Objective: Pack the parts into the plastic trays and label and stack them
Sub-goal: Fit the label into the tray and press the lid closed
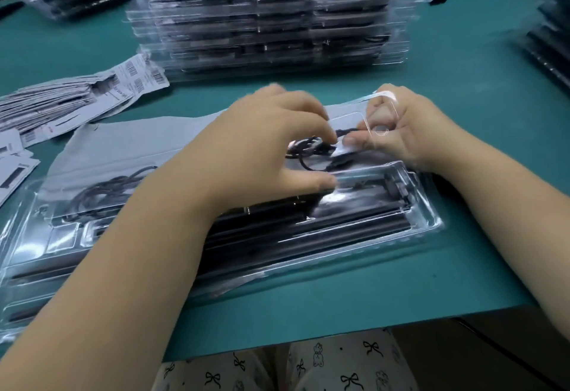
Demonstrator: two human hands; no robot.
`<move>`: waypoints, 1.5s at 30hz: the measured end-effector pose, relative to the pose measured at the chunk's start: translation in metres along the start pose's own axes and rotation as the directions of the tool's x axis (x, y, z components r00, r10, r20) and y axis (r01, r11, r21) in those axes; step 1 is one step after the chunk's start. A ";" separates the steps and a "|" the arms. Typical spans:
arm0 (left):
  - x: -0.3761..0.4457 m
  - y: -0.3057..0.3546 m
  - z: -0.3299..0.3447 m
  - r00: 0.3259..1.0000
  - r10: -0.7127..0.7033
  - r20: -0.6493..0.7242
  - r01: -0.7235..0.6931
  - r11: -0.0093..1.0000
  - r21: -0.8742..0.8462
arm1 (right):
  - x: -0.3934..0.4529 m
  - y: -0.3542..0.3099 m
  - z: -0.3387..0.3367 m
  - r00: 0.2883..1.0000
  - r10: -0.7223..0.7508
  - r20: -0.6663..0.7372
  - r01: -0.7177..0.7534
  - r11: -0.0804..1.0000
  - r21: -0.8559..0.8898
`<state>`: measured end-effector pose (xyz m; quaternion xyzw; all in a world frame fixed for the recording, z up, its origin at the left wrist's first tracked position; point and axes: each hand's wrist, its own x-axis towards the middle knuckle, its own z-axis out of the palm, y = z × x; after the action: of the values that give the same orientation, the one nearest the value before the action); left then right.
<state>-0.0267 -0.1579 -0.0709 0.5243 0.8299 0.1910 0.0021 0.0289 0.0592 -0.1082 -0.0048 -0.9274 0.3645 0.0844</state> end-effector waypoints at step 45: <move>-0.011 0.007 -0.012 0.976 -0.119 0.184 0.138 0.986 -0.092 | -0.013 0.007 -0.009 0.983 0.053 0.174 -0.070 0.993 0.093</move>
<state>-0.0183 -0.1686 -0.0600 0.4837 0.8474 0.1858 0.1158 0.0426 0.0692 -0.1085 0.0020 -0.9115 0.4112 -0.0066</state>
